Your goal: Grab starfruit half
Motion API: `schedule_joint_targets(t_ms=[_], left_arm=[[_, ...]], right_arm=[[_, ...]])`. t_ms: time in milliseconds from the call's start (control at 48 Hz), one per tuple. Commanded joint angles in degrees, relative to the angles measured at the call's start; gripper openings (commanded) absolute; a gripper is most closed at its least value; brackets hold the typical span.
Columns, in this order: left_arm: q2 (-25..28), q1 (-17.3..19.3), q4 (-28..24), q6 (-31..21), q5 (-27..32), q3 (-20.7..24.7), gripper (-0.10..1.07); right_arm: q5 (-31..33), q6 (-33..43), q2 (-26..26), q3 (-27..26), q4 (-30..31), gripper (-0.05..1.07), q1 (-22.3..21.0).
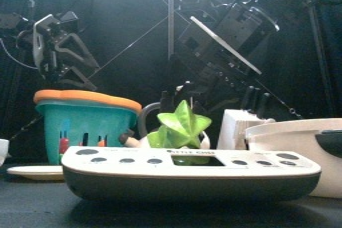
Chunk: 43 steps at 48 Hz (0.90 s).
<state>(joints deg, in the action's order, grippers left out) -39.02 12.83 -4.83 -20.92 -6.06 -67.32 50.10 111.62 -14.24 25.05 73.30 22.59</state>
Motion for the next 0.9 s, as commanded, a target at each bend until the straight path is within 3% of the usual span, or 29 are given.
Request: schedule_joint_targets(t_ms=[0, 875], left_arm=[[0.0, -0.5, 0.3, 0.0, -0.5, 0.6, 0.98], [0.0, -0.5, 0.3, 0.1, -0.5, -0.1, 0.98]], right_arm=[[0.0, 0.0, 0.8, -1.6, -0.5, 1.02, -0.4], [-4.7, 0.1, -3.6, -3.6, -2.7, 1.02, -4.5]])
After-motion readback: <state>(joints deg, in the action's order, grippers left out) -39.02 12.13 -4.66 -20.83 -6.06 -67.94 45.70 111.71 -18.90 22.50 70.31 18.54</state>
